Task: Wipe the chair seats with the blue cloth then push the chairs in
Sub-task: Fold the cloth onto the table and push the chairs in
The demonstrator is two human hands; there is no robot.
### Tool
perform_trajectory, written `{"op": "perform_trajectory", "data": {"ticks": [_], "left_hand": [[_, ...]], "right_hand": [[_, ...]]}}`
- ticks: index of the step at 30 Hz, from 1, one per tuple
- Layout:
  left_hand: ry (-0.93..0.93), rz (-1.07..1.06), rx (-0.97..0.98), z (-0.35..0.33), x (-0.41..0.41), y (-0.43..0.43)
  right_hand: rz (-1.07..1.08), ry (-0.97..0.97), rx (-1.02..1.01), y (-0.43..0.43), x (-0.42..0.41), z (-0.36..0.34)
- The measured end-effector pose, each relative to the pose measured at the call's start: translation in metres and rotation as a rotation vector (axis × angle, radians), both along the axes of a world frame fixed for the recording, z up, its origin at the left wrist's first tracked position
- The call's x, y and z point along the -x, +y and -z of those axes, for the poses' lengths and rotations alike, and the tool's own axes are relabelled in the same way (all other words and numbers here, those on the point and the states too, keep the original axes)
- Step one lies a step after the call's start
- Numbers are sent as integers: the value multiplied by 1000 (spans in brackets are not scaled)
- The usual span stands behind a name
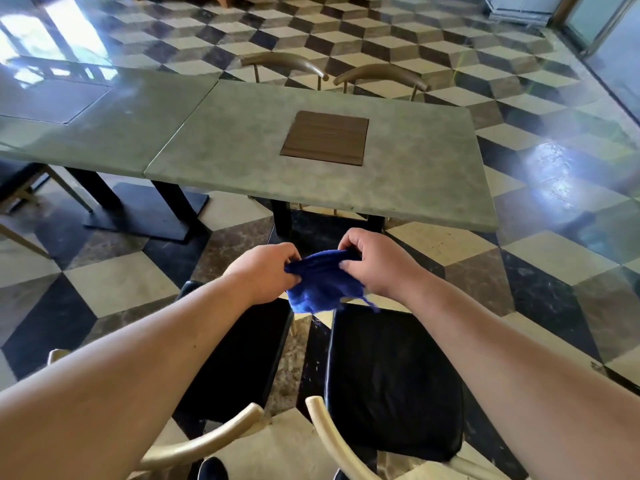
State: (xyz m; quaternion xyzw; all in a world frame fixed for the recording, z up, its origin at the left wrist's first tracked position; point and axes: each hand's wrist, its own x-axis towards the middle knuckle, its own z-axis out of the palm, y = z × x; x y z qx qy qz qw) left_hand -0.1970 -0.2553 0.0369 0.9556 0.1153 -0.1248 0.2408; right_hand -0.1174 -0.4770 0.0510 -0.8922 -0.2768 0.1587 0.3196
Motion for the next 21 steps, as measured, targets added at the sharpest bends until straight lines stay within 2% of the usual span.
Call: {"op": "perform_trajectory", "data": {"ticks": [7,10,18,21], "left_hand": [[-137,-9,37,-14,3,96],[-170,2,66,-19,4,138],[-237,39,54,-18,-25,196],[-231,79,26,-16,-45,202]], "right_hand": [[113,-122,164,83,22,9],[171,-146,175,121,29,5],[418,-50,52,181,22,-7],[515,101,-84,188,12,-6]]}}
